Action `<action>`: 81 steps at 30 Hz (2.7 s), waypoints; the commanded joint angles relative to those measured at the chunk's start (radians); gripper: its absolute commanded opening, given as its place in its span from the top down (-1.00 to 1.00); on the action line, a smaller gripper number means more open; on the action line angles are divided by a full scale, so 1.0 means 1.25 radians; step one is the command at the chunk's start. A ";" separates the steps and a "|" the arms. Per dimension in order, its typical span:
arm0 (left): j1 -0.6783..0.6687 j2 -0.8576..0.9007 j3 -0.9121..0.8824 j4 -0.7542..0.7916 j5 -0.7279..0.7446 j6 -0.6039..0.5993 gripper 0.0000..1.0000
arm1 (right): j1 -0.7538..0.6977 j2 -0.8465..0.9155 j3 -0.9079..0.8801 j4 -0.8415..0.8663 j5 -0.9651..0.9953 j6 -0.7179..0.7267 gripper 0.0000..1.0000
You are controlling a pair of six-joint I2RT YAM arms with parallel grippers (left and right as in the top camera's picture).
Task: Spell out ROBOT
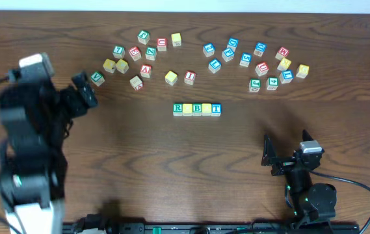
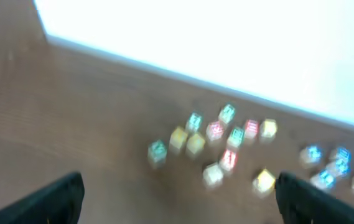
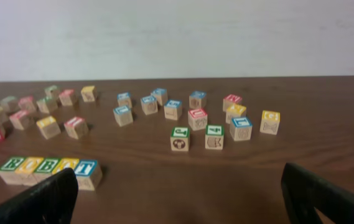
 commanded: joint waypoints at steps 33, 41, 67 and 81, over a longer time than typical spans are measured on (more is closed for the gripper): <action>0.002 -0.724 -0.866 0.352 0.027 0.198 -0.93 | -0.004 -0.006 -0.002 -0.003 -0.002 -0.007 -0.98; 0.002 -0.724 -0.866 0.353 0.026 0.198 -0.93 | -0.004 -0.006 -0.002 -0.003 -0.002 -0.007 -0.98; 0.002 -0.724 -0.866 0.353 0.026 0.198 -0.93 | -0.004 -0.006 -0.002 -0.003 -0.002 -0.007 -0.99; 0.002 -0.722 -0.866 0.353 0.026 0.198 -0.94 | -0.004 -0.006 -0.002 -0.003 -0.002 -0.007 -0.99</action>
